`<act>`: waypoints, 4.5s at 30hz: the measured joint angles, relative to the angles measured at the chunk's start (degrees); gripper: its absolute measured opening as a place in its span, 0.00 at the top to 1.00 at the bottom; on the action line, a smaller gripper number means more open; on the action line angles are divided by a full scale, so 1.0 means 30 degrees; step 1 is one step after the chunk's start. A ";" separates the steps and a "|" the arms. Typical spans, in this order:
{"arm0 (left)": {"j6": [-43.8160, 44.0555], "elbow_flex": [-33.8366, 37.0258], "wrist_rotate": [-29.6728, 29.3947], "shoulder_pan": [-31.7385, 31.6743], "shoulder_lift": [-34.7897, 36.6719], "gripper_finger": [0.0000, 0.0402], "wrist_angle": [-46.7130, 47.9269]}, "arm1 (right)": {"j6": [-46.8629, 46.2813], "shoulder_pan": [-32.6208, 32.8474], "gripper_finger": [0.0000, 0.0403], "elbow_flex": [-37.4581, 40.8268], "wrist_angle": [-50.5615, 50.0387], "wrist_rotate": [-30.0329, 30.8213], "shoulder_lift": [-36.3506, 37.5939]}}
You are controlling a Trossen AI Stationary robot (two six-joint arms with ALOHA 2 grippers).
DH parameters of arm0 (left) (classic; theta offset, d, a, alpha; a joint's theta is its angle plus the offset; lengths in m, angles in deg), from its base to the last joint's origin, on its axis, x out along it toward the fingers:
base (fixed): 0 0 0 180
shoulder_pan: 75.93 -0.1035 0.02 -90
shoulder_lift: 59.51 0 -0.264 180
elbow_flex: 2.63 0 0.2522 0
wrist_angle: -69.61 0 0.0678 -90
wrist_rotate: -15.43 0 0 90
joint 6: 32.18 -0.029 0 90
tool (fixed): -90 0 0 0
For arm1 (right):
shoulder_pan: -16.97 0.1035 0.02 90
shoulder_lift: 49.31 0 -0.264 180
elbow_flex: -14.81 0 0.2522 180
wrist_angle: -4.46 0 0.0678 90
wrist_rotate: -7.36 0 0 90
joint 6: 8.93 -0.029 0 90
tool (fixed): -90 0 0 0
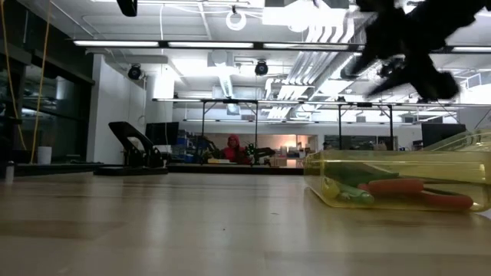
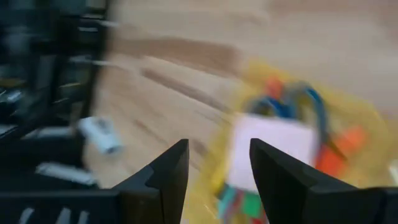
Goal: Pack school essentials
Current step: Return to Home Position
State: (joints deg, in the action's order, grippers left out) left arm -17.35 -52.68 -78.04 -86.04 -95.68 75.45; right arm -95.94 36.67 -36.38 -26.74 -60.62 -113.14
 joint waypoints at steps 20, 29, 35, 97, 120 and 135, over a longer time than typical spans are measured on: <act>0.0973 -0.0007 0.0007 0.0000 0.0007 0.53 -0.1335 | 2.3419 -0.7509 0.60 -0.4322 0.8032 -0.5965 0.1572; 0.0964 -0.0007 0.0430 0.0004 0.0022 0.53 -0.1316 | 2.7303 -0.7953 0.73 -0.8597 0.2266 -0.6562 0.1594; -0.0773 -0.0007 0.0436 0.0006 0.0022 0.55 -0.1306 | 2.6115 -0.7694 0.94 -0.7764 0.2546 -0.7542 0.1577; 0.0867 1.1702 -0.0703 0.0615 1.1478 1.00 0.0767 | 2.3282 -0.7057 1.00 -0.6659 0.2924 -0.8565 0.1521; -0.1005 1.1868 -0.0783 0.1392 1.1285 1.00 0.2142 | 2.1188 -0.7050 1.00 -0.6649 0.2042 -0.8712 0.2209; -0.1005 1.1868 -0.0736 0.1392 1.1285 1.00 0.2135 | 2.0669 -0.7215 1.00 0.3229 0.6359 -0.8518 1.1627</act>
State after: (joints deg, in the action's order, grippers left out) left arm -20.37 -17.08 -80.24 -81.87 -61.82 81.85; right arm -33.93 15.03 -26.70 -7.66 -86.18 -78.26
